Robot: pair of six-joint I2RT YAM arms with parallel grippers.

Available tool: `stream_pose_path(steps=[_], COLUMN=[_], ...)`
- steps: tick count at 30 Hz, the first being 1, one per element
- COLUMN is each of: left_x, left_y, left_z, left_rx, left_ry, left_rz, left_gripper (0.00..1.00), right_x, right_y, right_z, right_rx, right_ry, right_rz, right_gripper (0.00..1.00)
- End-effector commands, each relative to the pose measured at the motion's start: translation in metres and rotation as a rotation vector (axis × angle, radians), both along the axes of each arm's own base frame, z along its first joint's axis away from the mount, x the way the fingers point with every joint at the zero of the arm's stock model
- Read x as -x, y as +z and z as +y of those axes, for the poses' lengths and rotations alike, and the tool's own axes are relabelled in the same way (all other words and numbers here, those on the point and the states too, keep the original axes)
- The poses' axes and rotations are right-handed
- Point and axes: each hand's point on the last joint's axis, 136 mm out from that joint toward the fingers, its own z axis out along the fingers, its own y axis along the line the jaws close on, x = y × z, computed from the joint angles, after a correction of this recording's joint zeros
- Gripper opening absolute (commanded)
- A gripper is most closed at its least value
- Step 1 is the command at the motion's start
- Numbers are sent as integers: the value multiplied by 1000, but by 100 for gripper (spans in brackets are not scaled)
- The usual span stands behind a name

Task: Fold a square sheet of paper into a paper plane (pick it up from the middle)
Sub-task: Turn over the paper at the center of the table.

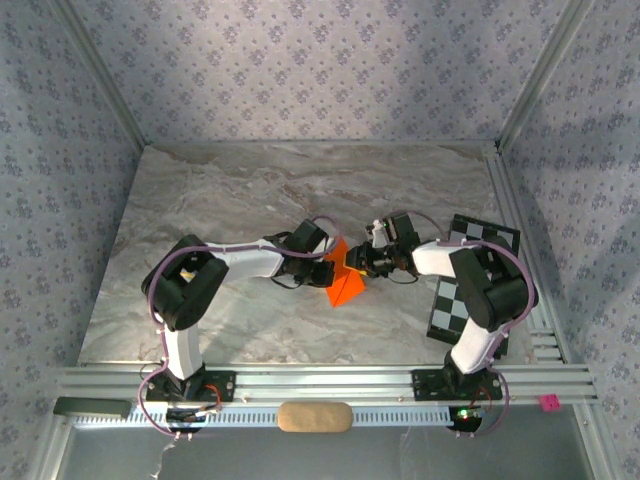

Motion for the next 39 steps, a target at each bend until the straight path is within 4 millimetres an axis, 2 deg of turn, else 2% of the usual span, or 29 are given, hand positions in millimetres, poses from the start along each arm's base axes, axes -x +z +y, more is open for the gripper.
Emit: stream_pose_path(steps=[1, 7, 11, 16, 19, 23, 26, 30, 34, 36, 39], left_x=[8, 8, 7, 1, -2, -8, -16, -16, -14, -12, -12], left_y=[-9, -4, 10, 51, 81, 125, 148, 160, 163, 162, 158], left_z=[12, 11, 8, 10, 20, 36, 52, 66, 91, 100, 117], left_rx=[-41, -21, 9, 56, 65, 98, 107, 114, 104, 97, 80], left_ry=[4, 12, 16, 52, 97, 169, 228, 229, 272, 267, 292], left_rz=[25, 16, 1, -70, -117, -147, -173, -253, -273, -287, -294], left_gripper=[0, 0, 6, 21, 25, 28, 32, 35, 39, 43, 44], right_x=[0, -3, -3, -2, 0, 13, 20, 18, 15, 11, 12], right_y=[-7, -10, -8, 7, 19, 32, 46, 61, 85, 100, 111], right_z=[-2, -1, 0, -3, -11, -27, -36, -50, -63, -61, -70], right_rx=[-10, -25, -37, -37, 13, 165, 276, 457, 612, 644, 781], right_ry=[-11, -11, -16, -28, -62, -71, -50, -41, -103, -134, -141], right_rz=[28, 39, 45, 21, -5, -37, -87, -196, -234, -279, -342], right_gripper=[30, 20, 10, 4, 3, 3, 2, 2, 1, 1, 1])
